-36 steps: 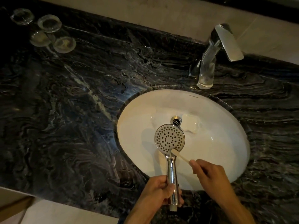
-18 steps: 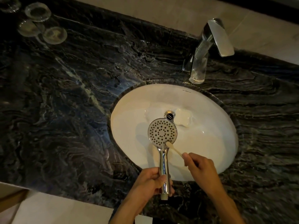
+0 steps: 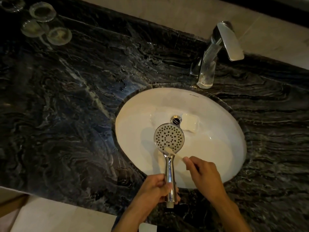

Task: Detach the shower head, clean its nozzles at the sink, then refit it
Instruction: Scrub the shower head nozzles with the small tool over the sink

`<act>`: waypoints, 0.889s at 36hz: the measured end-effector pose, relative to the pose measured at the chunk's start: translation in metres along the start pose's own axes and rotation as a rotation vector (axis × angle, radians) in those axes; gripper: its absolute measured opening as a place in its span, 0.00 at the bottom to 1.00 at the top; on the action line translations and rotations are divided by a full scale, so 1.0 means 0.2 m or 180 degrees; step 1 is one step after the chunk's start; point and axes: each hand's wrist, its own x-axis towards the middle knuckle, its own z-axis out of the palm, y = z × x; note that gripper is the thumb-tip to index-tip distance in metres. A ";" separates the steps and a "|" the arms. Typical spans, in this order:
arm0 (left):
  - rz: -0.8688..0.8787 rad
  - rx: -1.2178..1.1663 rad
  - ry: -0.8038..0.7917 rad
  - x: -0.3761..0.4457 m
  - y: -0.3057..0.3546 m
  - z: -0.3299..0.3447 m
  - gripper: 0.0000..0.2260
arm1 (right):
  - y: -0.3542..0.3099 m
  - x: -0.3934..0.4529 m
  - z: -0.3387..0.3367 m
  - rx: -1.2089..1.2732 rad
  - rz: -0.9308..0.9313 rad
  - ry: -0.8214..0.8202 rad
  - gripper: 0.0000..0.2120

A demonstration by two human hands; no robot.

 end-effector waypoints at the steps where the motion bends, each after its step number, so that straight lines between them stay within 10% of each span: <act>1: 0.0002 0.0006 -0.0014 0.00 0.00 0.00 0.05 | 0.00 0.02 -0.02 -0.0014 0.0017 0.0054 0.25; 7: 0.0006 -0.0104 -0.0049 0.01 -0.02 -0.01 0.05 | 0.00 0.19 -0.13 0.0001 0.0118 0.0570 0.22; 15: 0.0029 -0.0091 -0.0030 0.00 0.00 0.00 0.06 | -0.02 0.12 -0.07 -0.0704 -0.0390 -0.0443 0.30; 32: 0.0106 -0.0149 -0.0112 0.01 -0.02 -0.01 0.04 | -0.06 0.10 -0.14 -0.0961 -0.0459 -0.0533 0.32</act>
